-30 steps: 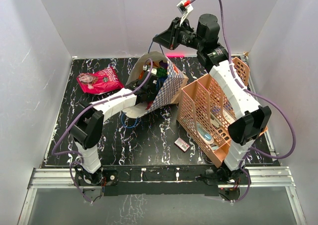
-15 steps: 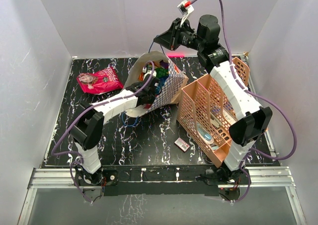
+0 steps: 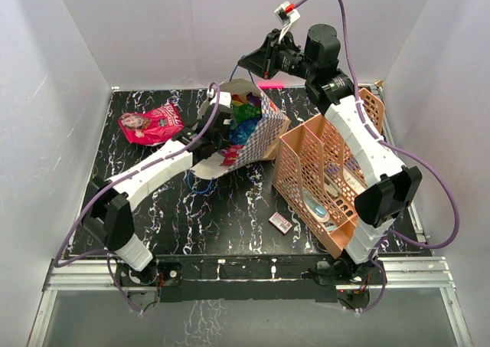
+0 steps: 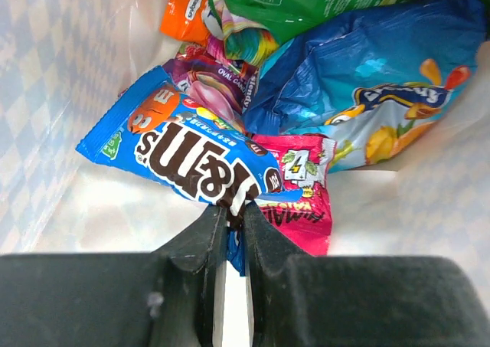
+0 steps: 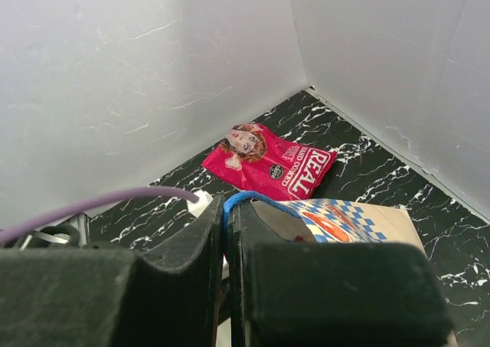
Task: Take the snacks out of the paper bag
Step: Take out the snack from the paper bag.
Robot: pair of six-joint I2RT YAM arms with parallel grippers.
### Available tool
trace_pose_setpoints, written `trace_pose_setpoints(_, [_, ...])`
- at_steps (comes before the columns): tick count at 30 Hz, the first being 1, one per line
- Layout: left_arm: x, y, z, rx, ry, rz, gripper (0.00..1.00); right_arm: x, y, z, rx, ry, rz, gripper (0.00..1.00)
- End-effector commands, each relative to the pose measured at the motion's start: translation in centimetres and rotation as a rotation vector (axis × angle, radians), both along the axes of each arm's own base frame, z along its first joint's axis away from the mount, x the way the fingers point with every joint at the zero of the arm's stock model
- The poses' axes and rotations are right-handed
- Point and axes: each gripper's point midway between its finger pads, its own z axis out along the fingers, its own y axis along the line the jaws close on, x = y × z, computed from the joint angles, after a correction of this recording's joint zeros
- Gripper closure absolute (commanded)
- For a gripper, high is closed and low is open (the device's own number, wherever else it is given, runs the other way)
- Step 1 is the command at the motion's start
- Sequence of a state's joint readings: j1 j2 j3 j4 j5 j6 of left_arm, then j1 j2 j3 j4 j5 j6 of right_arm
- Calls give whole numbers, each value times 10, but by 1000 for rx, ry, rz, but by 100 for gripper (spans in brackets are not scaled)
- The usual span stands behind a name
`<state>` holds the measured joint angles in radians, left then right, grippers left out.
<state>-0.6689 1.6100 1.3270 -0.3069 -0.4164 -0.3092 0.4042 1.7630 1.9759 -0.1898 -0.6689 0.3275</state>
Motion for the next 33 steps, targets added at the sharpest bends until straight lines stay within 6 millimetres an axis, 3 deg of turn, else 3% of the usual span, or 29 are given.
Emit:
trace_pose_setpoints(1, [-10, 2, 30, -46, -33, -37, 100, -33, -12, 65, 74, -185, -2, 92])
trace_pose_setpoints(6, [-32, -7, 57, -147, -27, -114, 100, -34, -14, 63, 72, -185, -12, 92])
trace_pose_setpoints(14, [-88, -13, 132, -322, -117, -350, 100, -26, -23, 48, 39, -175, -83, 92])
trace_pose_setpoints(17, [-107, -1, 166, -360, -195, -375, 100, -22, -27, 44, 45, -157, -121, 92])
trace_pose_setpoints(21, [-137, 24, 226, -466, -366, -371, 100, -19, -29, 46, 55, -141, -148, 92])
trace_pose_setpoints(24, [-142, 54, 261, -500, -498, -263, 100, -21, -31, 48, 61, -144, -152, 92])
trace_pose_setpoints(26, [-133, 84, 270, -467, -571, -113, 100, -22, -31, 48, 60, -148, -152, 92])
trace_pose_setpoints(28, [-119, 120, 265, -376, -625, 84, 100, -23, -32, 46, 58, -148, -155, 92])
trace_pose_setpoints(30, [-105, 153, 254, -223, -668, 267, 100, -24, -33, 46, 57, -148, -158, 92])
trace_pose_setpoints(33, [-87, 181, 220, 36, -694, 432, 100, -26, -33, 44, 55, -147, -155, 92])
